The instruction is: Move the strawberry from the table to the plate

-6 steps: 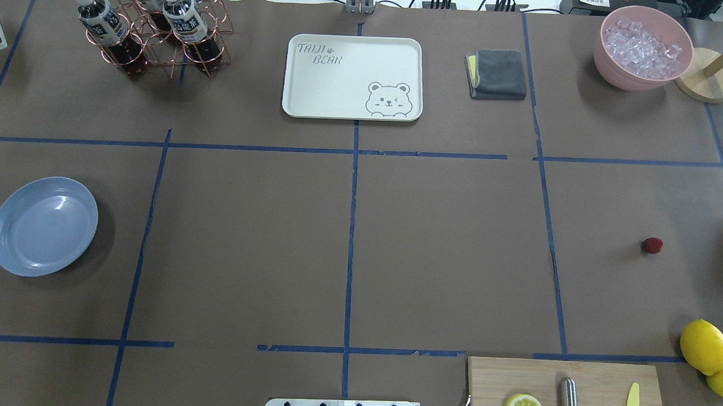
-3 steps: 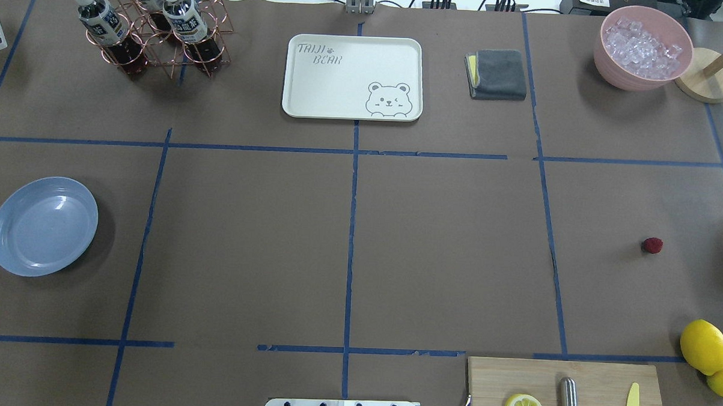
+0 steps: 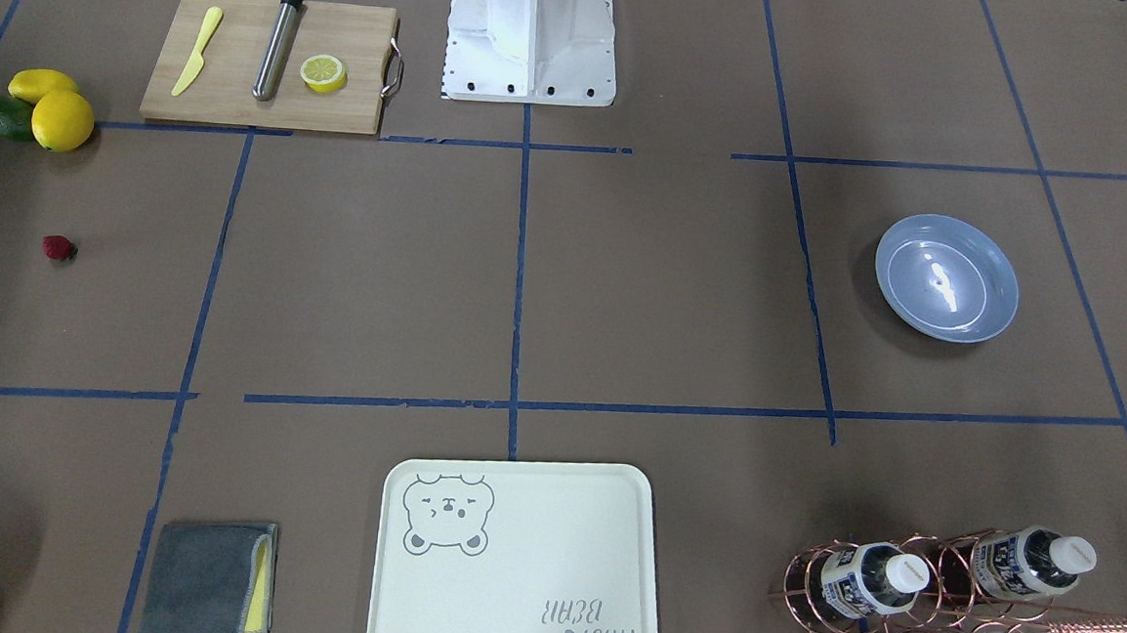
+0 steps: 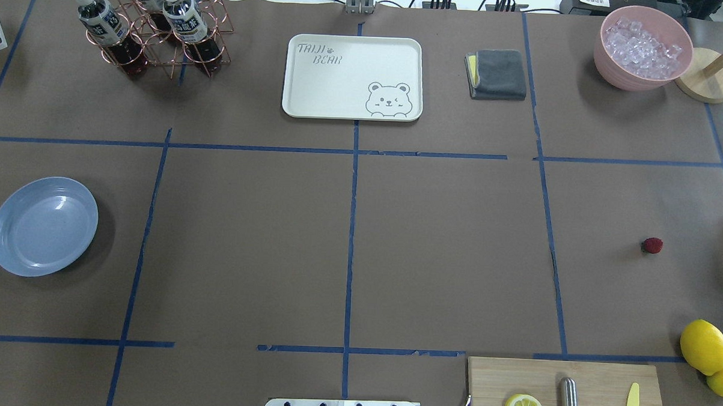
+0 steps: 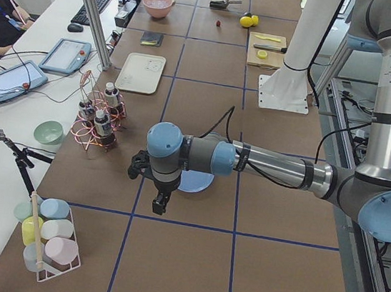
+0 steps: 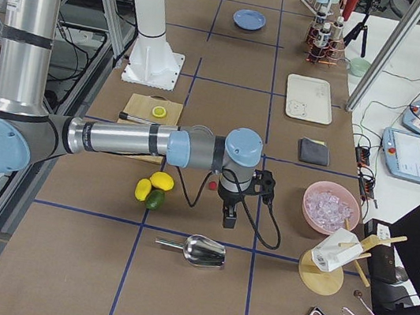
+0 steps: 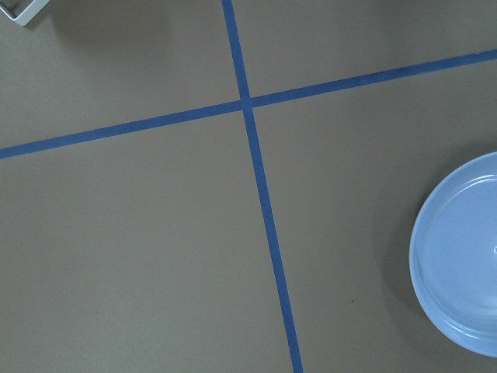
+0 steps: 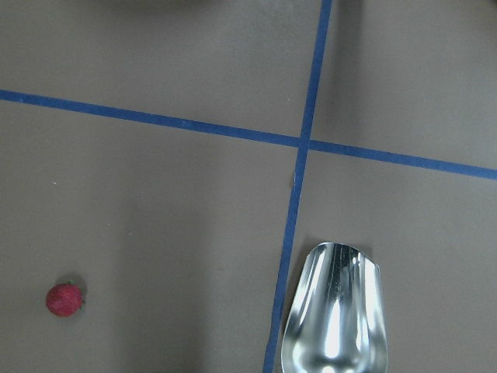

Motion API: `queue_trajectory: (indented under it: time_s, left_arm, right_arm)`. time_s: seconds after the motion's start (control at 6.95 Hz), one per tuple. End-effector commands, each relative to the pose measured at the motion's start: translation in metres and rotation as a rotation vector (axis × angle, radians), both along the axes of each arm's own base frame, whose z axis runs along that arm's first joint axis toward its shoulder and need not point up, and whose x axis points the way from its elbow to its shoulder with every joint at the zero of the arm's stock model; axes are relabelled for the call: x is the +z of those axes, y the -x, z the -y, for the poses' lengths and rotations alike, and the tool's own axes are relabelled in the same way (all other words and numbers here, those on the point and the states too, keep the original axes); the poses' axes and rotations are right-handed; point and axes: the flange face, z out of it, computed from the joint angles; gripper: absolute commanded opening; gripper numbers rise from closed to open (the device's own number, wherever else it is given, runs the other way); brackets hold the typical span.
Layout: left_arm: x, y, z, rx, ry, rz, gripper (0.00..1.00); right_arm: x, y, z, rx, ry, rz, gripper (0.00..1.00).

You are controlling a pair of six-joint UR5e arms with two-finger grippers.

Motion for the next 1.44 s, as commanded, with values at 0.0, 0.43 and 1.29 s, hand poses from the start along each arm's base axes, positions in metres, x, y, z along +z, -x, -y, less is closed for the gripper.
queue_trajectory:
  time_s: [0.0,0.43,1.29]
  left_arm:
    - [-0.027,-0.004,0.012,0.024,-0.184,0.000,1.00]
    - [-0.062,-0.007,0.022,-0.009,-0.492,-0.018,1.00]
    - [0.002,-0.095,-0.026,-0.135,-0.329,-0.188,1.00]
  right_arm:
    - [-0.034,0.004,0.019,-0.002,-0.092,0.001,1.00]
    - [-0.029,0.005,0.020,0.004,-0.085,0.012,1.00]
    - [-0.030,0.008,0.017,-0.005,-0.083,0.051,1.00]
